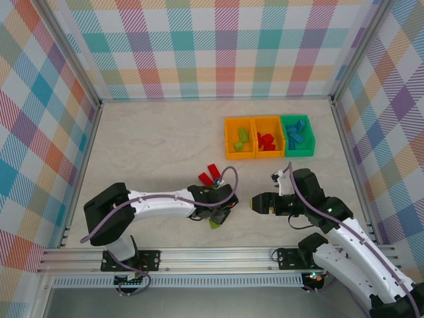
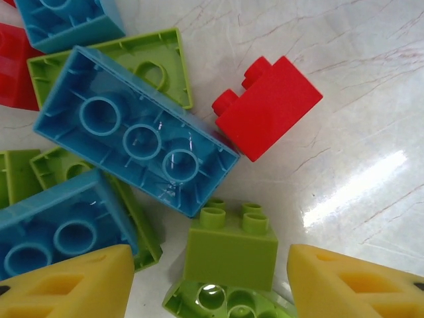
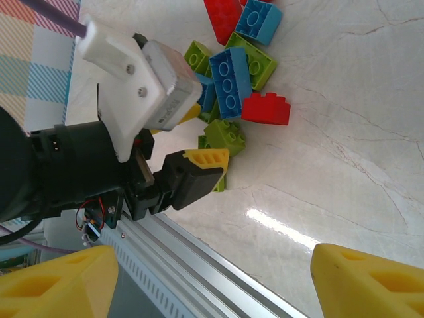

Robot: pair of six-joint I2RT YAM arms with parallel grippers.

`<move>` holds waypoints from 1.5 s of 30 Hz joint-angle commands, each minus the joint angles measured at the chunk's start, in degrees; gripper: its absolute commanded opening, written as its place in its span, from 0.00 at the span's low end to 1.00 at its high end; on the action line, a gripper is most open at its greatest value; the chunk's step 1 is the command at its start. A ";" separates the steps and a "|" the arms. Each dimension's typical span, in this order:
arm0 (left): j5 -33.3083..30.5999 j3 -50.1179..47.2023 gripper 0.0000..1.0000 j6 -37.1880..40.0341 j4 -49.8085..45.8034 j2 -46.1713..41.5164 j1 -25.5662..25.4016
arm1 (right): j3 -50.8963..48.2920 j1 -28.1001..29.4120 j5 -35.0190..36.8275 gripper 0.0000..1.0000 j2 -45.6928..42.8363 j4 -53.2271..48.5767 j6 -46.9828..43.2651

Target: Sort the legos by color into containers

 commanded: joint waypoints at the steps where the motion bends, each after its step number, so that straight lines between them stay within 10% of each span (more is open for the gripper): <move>1: 0.44 1.26 0.59 1.04 0.64 1.67 -0.72 | -0.42 0.39 -0.05 0.77 0.35 0.37 0.78; 17: 1.97 0.75 0.24 1.29 4.24 2.74 -0.73 | -0.22 0.39 -0.09 0.79 -0.25 -0.62 0.73; 27: 0.12 8.99 0.20 6.30 5.80 -4.70 3.29 | 0.07 0.39 4.04 0.80 -5.45 6.21 3.00; 39: -3.99 44.92 0.19 11.98 8.21 26.16 19.64 | 0.22 0.39 7.82 0.81 -6.76 7.53 4.77; 45: -1.89 64.65 0.40 13.29 0.20 37.55 23.14 | 0.43 0.39 7.53 0.81 -8.05 4.58 5.09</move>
